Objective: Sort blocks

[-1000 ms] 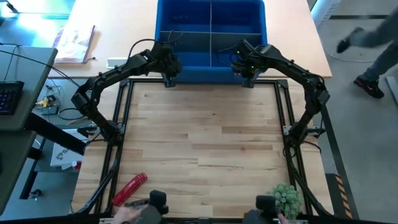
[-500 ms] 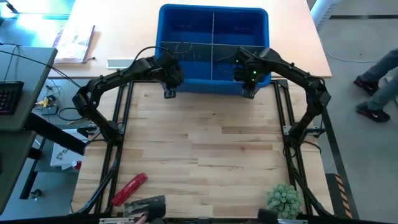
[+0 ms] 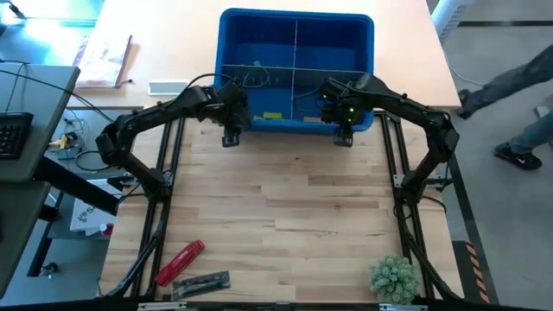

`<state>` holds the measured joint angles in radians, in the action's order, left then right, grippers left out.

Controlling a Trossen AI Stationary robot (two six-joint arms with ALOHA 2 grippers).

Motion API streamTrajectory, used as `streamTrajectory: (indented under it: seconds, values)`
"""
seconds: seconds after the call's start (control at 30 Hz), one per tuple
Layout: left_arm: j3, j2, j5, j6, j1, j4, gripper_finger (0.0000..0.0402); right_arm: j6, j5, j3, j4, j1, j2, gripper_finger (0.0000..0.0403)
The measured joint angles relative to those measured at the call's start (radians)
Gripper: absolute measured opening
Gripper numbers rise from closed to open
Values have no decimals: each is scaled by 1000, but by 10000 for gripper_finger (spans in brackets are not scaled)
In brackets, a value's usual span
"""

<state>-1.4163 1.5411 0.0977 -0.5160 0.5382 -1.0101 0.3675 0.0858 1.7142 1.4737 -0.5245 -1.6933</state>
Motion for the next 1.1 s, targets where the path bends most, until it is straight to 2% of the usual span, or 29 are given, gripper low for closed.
streamTrajectory:
  seconds: [0.13,0.3,0.47,0.63,0.8,0.97,1.1]
  values:
    - [0,-62,-15,-31,-20,58,186,7,-3,3,-52,19,39,185]
    - [0,-113,-12,-34,10,273,188,17,-33,28,-194,21,87,185]
    - [0,-64,-10,13,72,451,188,59,46,17,-428,-16,97,185]
    - [0,36,-9,10,105,409,188,140,54,-47,-562,-72,61,185]
    - [2,110,1,-1,94,303,188,176,40,-135,-576,-103,12,185]
    - [-4,103,82,19,55,194,188,162,0,-210,-578,-48,0,185]
    - [1,72,117,32,31,137,188,133,59,-214,-563,8,3,185]
